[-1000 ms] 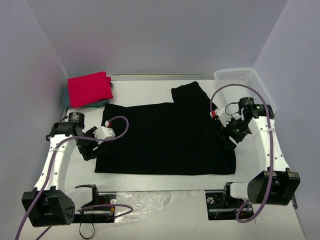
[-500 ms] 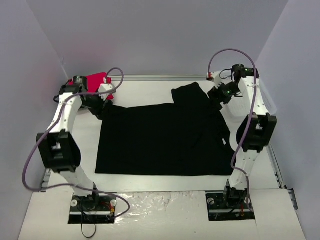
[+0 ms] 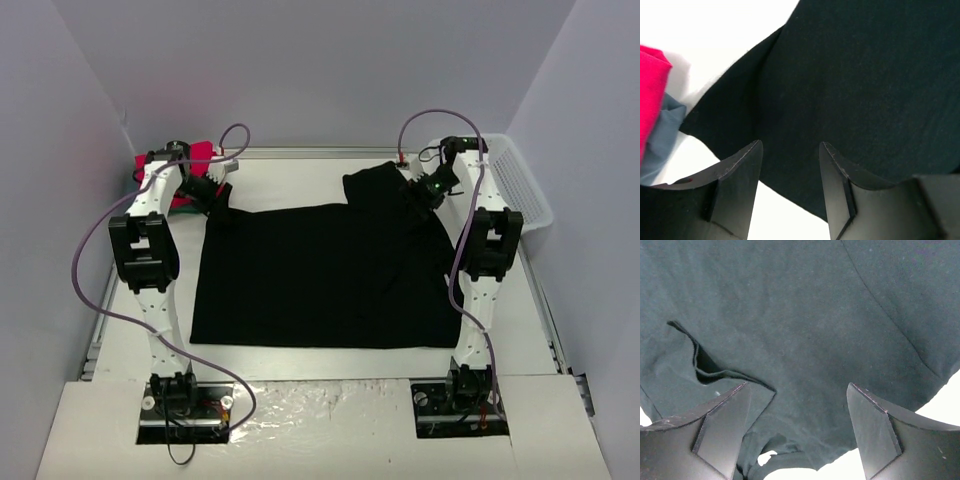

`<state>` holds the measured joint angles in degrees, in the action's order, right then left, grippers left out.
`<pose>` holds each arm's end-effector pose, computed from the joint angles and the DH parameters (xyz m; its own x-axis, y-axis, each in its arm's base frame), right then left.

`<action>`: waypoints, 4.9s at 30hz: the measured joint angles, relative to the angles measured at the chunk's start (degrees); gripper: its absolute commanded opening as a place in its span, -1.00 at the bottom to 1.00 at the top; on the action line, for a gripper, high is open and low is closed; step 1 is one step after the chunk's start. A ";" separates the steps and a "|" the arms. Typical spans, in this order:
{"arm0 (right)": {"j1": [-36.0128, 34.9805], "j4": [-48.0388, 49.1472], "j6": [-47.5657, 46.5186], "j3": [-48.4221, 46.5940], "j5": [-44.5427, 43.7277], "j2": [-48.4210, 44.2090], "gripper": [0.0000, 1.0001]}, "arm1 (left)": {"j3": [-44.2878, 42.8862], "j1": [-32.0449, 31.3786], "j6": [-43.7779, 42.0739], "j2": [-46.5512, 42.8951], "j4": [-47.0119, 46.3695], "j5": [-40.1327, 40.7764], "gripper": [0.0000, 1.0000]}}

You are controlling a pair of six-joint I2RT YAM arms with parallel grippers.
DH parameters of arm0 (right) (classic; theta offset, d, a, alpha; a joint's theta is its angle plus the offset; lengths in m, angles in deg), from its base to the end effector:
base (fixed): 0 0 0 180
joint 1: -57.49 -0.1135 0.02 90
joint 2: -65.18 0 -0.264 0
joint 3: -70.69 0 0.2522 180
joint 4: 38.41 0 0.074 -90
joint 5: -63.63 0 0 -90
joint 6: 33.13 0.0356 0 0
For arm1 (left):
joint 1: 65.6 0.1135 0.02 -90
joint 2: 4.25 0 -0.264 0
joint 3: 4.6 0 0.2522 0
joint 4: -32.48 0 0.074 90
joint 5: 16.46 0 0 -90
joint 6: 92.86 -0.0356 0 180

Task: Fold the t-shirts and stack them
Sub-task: Fold the flattened tshirt in 1/3 of the way, then grap the side of the flattened tshirt furthest away from the robot with both arms

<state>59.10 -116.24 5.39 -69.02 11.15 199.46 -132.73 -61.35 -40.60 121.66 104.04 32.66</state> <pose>0.4867 0.0080 0.2289 -0.4668 -0.6077 -0.6425 -0.8462 0.5179 0.1250 0.4629 0.0110 0.2427 -0.6313 0.4171 -0.6538 0.7089 0.6522 -0.2683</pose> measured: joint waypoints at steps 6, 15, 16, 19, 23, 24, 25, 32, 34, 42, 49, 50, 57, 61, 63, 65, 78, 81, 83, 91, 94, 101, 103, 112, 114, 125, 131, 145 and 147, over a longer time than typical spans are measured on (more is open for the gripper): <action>0.02 -0.02 0.00 -1.46 0.00 2.97 0.47 | 7.30 0.24 5.77 -1.11 -6.64 1.64 -0.05; 0.17 0.22 -0.04 -2.16 -0.02 3.45 0.48 | 22.80 2.71 17.64 -8.24 -21.33 8.55 -0.02; 0.17 0.24 -0.04 -2.16 -0.02 3.45 0.48 | 23.19 3.08 18.75 -8.87 -22.84 9.03 0.00; 0.17 0.28 -0.17 -2.16 0.00 3.45 0.48 | 23.67 4.11 22.01 -10.23 -27.69 10.29 0.04; 0.20 0.46 -0.22 -2.16 -0.02 3.52 0.48 | 23.67 4.79 24.90 -10.40 -31.89 11.47 0.04; 0.20 0.46 -0.22 -2.16 -0.04 3.52 0.48 | 23.61 4.79 25.35 -10.25 -32.26 11.65 0.04; 0.22 0.48 -0.22 -2.16 -0.04 3.54 0.48 | 23.28 4.76 25.83 -9.99 -32.41 11.67 0.04; 0.26 0.70 -0.22 -2.05 -0.42 3.61 0.49 | 21.57 5.05 27.65 -7.56 -34.51 8.24 0.03; 0.31 0.79 -0.22 -1.92 -0.55 3.61 0.49 | 21.07 5.27 28.02 -6.99 -34.93 7.41 0.03; 0.61 1.11 -0.22 -0.22 -0.72 3.61 0.49 | 19.58 5.68 28.41 -4.35 -35.95 6.86 -0.04; 0.70 1.33 -0.20 -0.15 -1.18 3.61 0.50 | 19.58 5.68 28.79 -3.65 -36.09 6.16 -0.39; 0.72 1.38 -0.22 -0.15 -1.25 3.63 0.50 | 19.58 5.68 28.87 -3.65 -36.11 5.97 -0.39; 0.72 1.86 -0.17 -0.15 -1.27 4.07 0.50 | 19.56 5.68 28.85 -3.30 -36.09 5.16 -0.43; 0.72 2.12 -0.17 -0.15 -1.27 5.03 0.50 | 19.06 5.68 28.74 -1.11 -35.87 4.87 -0.49; 0.72 2.19 -0.15 -0.15 -1.29 5.42 0.50 | 19.02 5.68 28.81 0.13 -35.89 4.28 -0.48; 0.72 2.23 -0.15 -0.15 -1.27 5.70 0.50 | 18.88 5.68 28.70 0.22 -35.87 4.33 -0.33; 0.70 2.54 0.33 -1.99 -1.29 6.32 0.51 | 16.96 5.68 28.85 1.51 -35.28 3.37 -0.95; 0.70 2.62 0.42 -2.99 -1.33 6.38 0.51 | 16.96 5.68 28.92 1.53 -35.21 2.64 -0.95; 0.70 2.60 0.44 -3.48 -1.40 6.54 0.51 | 16.96 5.68 29.00 1.53 -35.19 1.92 -0.95; 0.70 2.62 0.42 -3.69 -1.77 7.61 0.51 | 17.77 5.55 29.83 0.26 -35.78 0.70 -0.95; 0.70 2.69 0.44 -3.69 -1.75 7.63 0.51 | 19.10 5.29 30.29 -2.49 -35.89 1.57 -0.95; 0.72 5.81 2.93 -4.15 -1.46 7.72 0.50 | 19.23 4.00 30.36 -8.57 -36.28 4.00 -0.95; 0.76 8.83 5.11 -4.09 -1.05 7.72 0.50 | 19.26 3.52 30.16 -9.38 -36.26 4.55 -0.95; 0.61 22.86 16.41 -9.60 -1.18 9.90 0.57 | 19.52 1.68 28.06 -9.77 -35.23 6.64 -0.95; 0.42 27.45 19.39 -9.07 -1.40 9.90 0.60 | 19.52 1.53 27.80 -9.77 -35.12 6.88 -0.95; -0.98 47.36 29.77 -11.52 -4.81 14.43 0.58 | 21.35 1.36 26.64 -9.77 -34.95 8.59 -0.95; -2.25 51.76 31.17 -13.66 -6.97 18.18 0.42 | 23.04 1.36 25.94 -9.77 -35.19 9.77 -0.95; -4.83 54.95 32.52 -19.30 -10.32 23.91 0.27 | 23.56 1.33 24.22 -9.77 -35.28 11.43 -0.95; -4.81 55.08 32.72 -20.02 -10.64 24.72 0.26 | 23.56 1.33 24.00 -9.75 -35.28 11.50 -0.95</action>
<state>54.29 -61.16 38.11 -89.04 0.51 224.18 -109.17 -60.02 -16.60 111.91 68.76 44.16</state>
